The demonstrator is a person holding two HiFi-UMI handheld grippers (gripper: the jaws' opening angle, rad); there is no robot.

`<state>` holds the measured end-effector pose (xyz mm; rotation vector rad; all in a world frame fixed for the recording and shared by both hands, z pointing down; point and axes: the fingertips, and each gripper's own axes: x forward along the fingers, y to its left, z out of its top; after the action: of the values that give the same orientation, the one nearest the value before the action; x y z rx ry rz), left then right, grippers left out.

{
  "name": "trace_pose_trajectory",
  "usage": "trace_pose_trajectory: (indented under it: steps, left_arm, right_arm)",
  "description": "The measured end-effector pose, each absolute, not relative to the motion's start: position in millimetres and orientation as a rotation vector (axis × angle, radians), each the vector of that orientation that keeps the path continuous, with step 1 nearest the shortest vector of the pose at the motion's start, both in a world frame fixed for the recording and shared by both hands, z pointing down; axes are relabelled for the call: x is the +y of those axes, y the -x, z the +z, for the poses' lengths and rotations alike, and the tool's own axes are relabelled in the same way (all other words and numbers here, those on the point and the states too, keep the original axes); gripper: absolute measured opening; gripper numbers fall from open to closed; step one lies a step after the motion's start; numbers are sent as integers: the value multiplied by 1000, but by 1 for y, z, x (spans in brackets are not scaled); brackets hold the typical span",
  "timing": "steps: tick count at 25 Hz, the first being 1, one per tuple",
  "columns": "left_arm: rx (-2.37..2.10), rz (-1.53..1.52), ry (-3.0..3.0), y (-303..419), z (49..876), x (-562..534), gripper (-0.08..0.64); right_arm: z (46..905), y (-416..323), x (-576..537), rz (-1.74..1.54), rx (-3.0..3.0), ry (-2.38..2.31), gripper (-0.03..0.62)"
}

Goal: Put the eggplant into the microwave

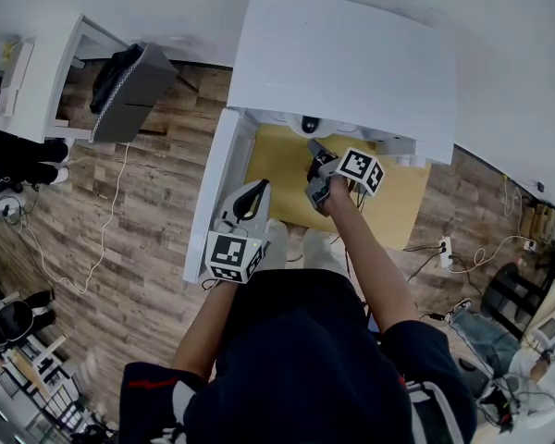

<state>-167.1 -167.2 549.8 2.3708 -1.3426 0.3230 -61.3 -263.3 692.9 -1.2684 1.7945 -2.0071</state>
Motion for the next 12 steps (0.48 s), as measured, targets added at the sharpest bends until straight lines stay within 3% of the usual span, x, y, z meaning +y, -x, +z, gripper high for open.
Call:
trace_pose_trajectory:
  steps: [12]
  left_arm:
    - [-1345,329,-2359,170,553,-171,17]
  right_arm:
    - [693,59,-282,-2004,1765,1275,15]
